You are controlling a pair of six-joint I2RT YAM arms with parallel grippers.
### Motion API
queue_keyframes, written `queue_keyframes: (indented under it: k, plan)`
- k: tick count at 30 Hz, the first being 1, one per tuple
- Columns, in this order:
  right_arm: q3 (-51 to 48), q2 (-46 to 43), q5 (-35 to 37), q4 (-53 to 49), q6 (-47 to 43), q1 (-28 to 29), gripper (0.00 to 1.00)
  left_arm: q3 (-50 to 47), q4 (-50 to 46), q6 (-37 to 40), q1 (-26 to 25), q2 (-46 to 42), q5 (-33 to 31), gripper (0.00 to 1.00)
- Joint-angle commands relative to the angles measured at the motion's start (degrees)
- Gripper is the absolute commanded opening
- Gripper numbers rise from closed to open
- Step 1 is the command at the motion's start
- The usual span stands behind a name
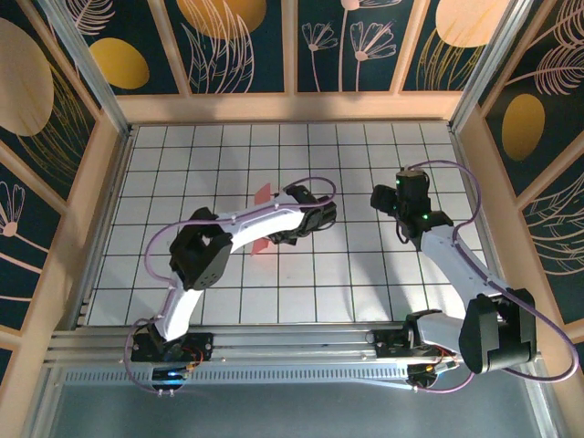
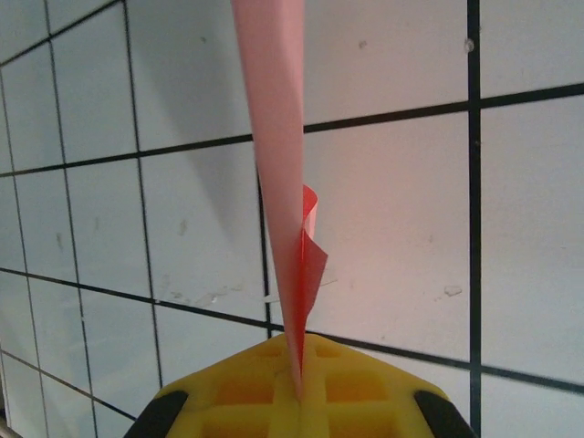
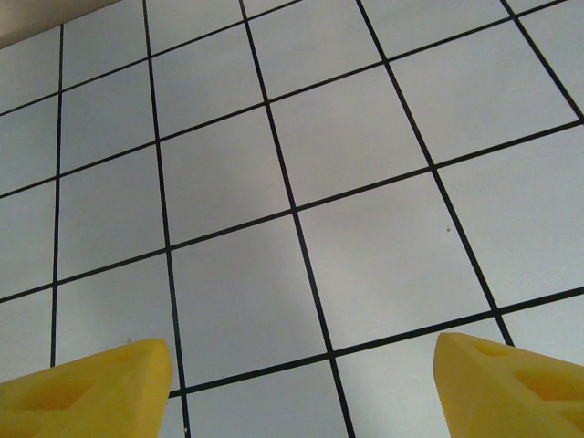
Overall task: Fold a paper plane with a square sheet of paper (fold left side to right side)
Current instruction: Turn over the paper at the center of the table.
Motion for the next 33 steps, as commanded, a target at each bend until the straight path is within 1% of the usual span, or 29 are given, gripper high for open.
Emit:
queue_keyframes:
  k: [1, 4, 7, 10, 14, 16, 17, 18, 21, 24, 26, 29, 31, 33]
  plan:
    - [-1.1, -1.3, -1.6, 2.0, 0.0, -0.8, 0.76, 1.7, 0.2, -2.0, -0.7, 3.4, 1.9, 0.0]
    - [-1.7, -1.1, -2.4, 2.4, -0.1, -1.2, 0.76, 4.2, 0.5, -0.8, -0.7, 5.4, 3.1, 0.07]
    - [-2.1, -0.4, -4.0, 2.8, -0.2, -2.0, 0.76, 7.2, -0.1, 0.7, -0.7, 7.8, 4.4, 0.15]
    - [-1.6, 0.7, -5.6, 2.3, -0.4, -2.6, 0.76, 10.5, 1.1, 2.6, -0.6, 9.3, 7.5, 0.21]
    - [-0.4, 1.8, -7.3, 1.2, -0.5, -2.8, 0.77, 13.5, 4.4, 5.7, -0.2, 9.2, 12.5, 0.35]
    - [0.1, 2.2, -7.3, 0.7, -0.3, -2.8, 0.77, 13.3, 7.9, 7.2, 0.8, 7.6, 16.4, 0.42]
    - [0.4, 2.4, -9.5, 0.4, -0.2, -2.8, 0.76, 12.5, 10.3, 7.8, 1.4, 6.4, 18.9, 0.45]
    - [0.6, 2.5, -10.6, 0.2, -0.1, -2.9, 0.77, 11.2, 13.0, 8.5, 2.1, 4.7, 21.6, 0.49]
    - [1.5, 2.8, -14.2, -0.6, 0.3, -2.9, 0.76, 7.0, 19.9, 9.8, 4.2, -0.6, 26.2, 0.53]
    - [1.9, 3.1, -21.0, 0.3, 1.4, -2.7, 0.72, -0.7, 29.7, 11.0, 7.3, -7.9, 30.4, 0.56]
    - [1.6, 3.7, -27.7, 2.0, 3.1, -2.6, 0.66, -7.7, 36.8, 11.2, 10.3, -13.3, 33.3, 0.58]
    - [0.4, 5.4, -35.6, 6.3, 7.9, -1.3, 0.56, -18.0, 46.4, 10.6, 15.2, -20.4, 38.4, 0.6]
    - [-0.3, 7.2, -37.8, 9.0, 11.4, 0.7, 0.48, -24.5, 52.7, 9.5, 18.8, -24.5, 42.1, 0.61]
    - [-0.3, 9.9, -39.4, 11.7, 13.9, 4.0, 0.43, -30.9, 59.3, 7.6, 22.4, -29.9, 45.3, 0.62]
